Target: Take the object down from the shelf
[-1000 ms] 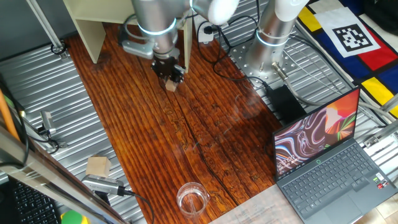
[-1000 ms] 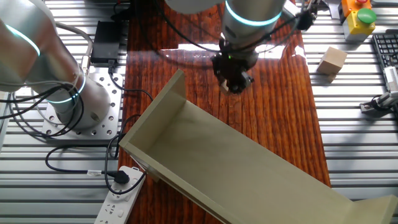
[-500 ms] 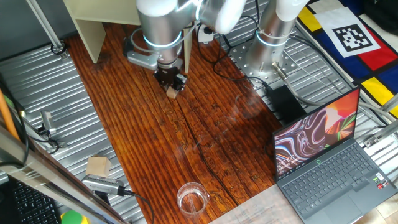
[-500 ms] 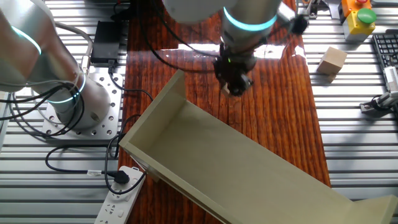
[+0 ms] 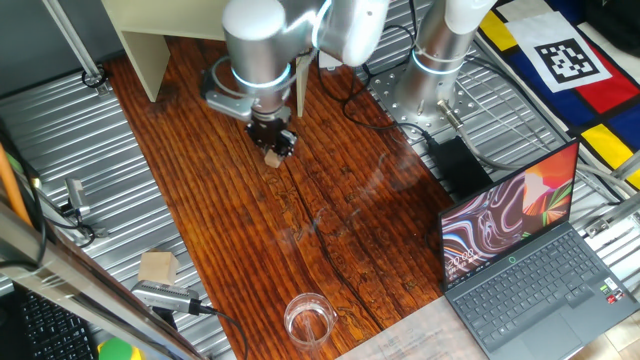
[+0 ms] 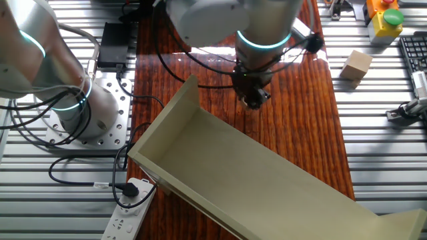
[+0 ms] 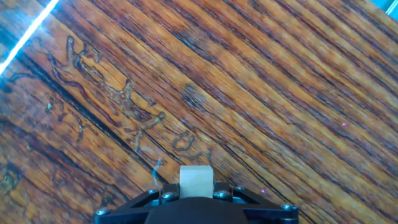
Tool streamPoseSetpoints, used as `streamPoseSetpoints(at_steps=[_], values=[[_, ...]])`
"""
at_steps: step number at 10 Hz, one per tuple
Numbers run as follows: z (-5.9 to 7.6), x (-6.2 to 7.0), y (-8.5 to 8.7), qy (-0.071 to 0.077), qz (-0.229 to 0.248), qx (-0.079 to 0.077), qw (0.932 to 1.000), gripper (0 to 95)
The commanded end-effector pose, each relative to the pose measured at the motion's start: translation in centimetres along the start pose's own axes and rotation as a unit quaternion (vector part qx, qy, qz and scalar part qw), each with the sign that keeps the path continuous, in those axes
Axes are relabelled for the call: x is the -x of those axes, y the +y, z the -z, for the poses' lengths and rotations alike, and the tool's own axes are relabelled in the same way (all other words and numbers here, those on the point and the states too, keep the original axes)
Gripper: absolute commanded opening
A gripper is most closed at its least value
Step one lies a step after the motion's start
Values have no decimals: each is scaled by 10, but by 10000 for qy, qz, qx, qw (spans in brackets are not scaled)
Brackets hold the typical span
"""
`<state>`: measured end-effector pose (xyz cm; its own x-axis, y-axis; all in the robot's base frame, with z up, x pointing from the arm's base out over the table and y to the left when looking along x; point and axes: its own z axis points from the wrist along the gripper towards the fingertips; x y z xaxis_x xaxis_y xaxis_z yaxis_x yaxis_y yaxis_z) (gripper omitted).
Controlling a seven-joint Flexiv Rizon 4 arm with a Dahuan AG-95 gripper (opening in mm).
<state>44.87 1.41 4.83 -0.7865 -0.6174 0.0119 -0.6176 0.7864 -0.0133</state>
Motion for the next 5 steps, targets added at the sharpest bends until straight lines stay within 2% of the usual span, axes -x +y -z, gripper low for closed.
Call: streamPoseSetpoints(at_steps=[1,3,4,5], values=[[-10,2,0,-82,51,-39,9999,0],[-15,2,-1,-94,104,-46,9999,0],[-16,2,-1,-95,141,-54,9998,190],[-16,2,-1,-91,167,-60,9998,190]])
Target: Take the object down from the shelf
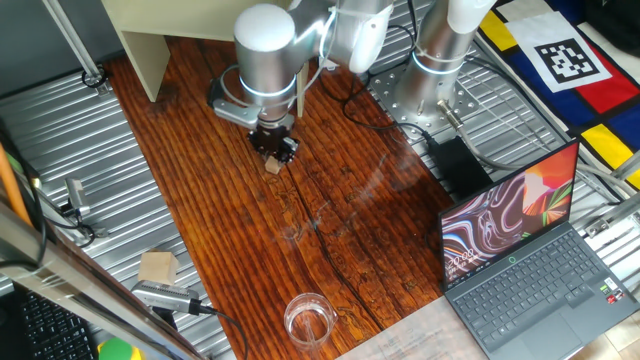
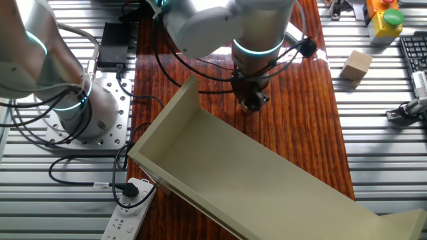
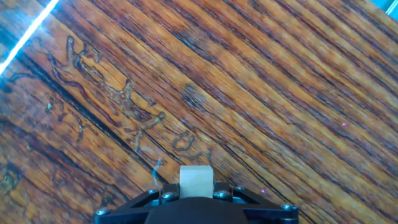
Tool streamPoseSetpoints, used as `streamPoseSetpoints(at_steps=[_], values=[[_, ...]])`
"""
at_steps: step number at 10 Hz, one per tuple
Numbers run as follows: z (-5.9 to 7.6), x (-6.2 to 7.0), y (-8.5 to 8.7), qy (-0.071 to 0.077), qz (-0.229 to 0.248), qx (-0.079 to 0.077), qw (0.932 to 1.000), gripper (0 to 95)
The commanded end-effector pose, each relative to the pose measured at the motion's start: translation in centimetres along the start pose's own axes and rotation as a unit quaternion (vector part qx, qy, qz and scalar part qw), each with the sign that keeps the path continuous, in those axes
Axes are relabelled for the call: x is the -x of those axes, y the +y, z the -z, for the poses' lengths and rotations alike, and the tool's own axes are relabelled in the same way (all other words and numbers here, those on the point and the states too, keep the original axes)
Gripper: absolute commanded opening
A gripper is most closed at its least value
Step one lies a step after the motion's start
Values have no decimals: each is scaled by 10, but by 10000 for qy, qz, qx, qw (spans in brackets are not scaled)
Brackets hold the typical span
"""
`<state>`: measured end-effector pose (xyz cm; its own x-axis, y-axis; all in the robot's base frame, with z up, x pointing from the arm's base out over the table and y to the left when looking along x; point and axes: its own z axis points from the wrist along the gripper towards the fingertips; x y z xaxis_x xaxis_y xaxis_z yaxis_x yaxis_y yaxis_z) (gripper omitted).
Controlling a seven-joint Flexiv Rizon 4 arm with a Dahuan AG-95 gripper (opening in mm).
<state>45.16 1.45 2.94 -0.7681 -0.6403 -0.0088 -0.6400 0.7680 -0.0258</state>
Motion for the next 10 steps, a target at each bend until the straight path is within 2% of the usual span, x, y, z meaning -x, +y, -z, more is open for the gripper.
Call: streamPoseSetpoints(at_steps=[1,2,5,6,7,8,9,10], values=[[3,-1,0,15,50,3,10000,190],[3,-1,0,11,109,2,9999,380],[7,-1,0,31,147,11,9999,380],[13,-2,-1,111,87,11,9999,380],[28,-4,-4,182,-213,40,9996,0],[42,-8,-6,246,-413,200,9986,0],[55,-11,-8,448,-653,359,9962,0],[70,-16,-9,779,-832,568,9919,0]])
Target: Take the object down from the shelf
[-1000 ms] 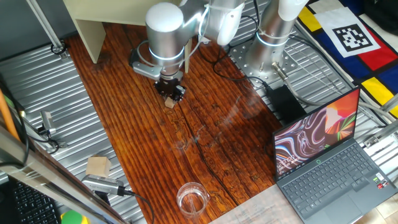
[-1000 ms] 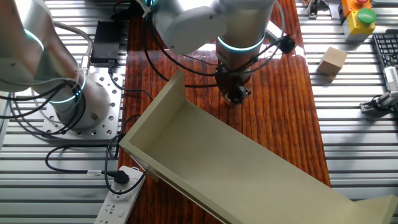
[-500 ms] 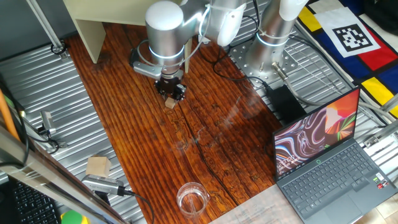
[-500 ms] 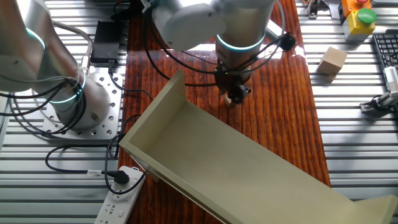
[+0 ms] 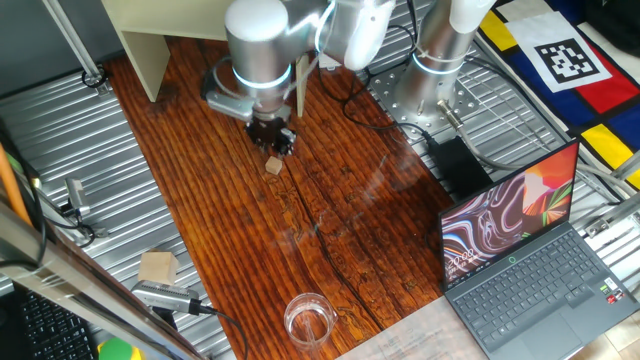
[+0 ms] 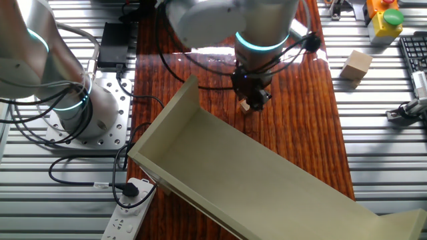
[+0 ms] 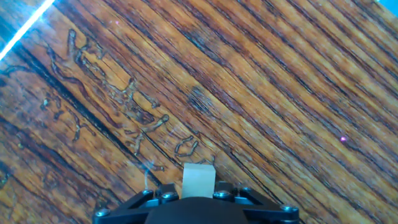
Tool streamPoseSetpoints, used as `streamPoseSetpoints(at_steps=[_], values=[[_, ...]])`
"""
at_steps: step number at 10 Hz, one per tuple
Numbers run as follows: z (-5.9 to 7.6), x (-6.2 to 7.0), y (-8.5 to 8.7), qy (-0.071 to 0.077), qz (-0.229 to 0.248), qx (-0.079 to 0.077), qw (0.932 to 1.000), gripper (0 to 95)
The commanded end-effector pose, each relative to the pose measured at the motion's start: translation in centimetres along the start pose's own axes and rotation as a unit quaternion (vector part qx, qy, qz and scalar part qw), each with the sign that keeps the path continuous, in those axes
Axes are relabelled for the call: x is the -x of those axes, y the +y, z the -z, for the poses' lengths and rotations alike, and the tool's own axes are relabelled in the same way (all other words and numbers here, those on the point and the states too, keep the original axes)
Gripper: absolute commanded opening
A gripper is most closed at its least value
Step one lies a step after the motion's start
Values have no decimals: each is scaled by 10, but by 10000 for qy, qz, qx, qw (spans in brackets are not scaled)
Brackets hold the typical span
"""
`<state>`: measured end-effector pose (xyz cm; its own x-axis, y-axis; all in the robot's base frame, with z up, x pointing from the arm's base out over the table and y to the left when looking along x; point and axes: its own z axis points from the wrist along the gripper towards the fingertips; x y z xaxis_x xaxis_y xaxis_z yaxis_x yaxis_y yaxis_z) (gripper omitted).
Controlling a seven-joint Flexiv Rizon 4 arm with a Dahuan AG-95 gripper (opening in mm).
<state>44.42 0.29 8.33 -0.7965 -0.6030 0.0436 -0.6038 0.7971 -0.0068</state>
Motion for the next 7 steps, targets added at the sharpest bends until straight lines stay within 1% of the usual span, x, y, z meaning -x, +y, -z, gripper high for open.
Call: streamPoseSetpoints(at_steps=[1,2,3,4,5,6,7], values=[[20,-5,-4,647,-668,528,9943,0],[27,-8,-3,815,-799,637,9914,0],[35,-11,-1,928,-883,676,9895,0],[41,-13,0,984,-1012,635,9879,0],[44,-16,-1,934,-1207,620,9863,0],[49,-19,-3,832,-1372,661,9848,0],[51,-20,-2,755,-1474,606,9843,0]])
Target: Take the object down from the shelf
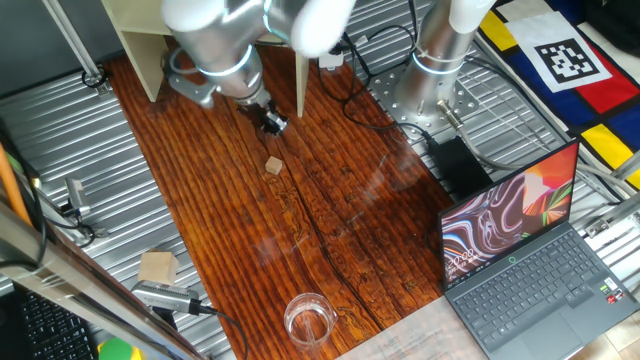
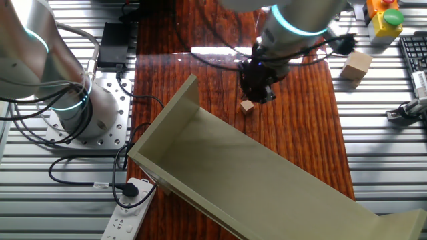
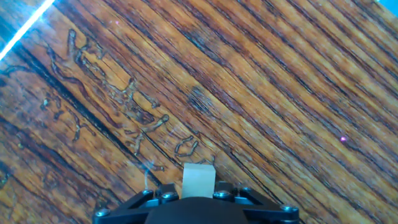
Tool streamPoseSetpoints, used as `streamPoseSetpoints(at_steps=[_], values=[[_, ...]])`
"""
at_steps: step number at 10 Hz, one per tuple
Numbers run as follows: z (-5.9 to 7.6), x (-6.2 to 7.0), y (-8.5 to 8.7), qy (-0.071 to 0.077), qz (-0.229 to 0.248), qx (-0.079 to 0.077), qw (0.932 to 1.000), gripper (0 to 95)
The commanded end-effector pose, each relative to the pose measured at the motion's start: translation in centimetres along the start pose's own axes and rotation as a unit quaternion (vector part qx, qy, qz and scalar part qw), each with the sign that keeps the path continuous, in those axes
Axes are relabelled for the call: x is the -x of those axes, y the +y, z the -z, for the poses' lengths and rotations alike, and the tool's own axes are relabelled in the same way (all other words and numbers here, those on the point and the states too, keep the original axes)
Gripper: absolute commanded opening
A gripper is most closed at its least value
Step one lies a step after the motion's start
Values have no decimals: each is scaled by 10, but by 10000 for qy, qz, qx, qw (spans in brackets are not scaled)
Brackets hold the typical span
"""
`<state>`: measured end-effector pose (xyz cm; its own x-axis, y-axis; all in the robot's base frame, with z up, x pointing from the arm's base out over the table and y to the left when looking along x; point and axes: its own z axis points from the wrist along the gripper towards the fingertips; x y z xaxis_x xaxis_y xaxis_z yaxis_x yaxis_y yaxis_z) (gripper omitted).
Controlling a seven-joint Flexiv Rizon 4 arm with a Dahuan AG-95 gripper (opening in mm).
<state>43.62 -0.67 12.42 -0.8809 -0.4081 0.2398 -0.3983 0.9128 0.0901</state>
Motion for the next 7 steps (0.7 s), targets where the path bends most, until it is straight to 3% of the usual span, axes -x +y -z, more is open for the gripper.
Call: streamPoseSetpoints(at_steps=[1,2,3,7], values=[[10,-9,1,-410,-542,-63,9977,0],[10,-9,1,-590,-683,-112,9959,0],[10,-9,1,-659,-772,-113,9948,0],[12,-11,-3,-821,-878,-130,9927,0]])
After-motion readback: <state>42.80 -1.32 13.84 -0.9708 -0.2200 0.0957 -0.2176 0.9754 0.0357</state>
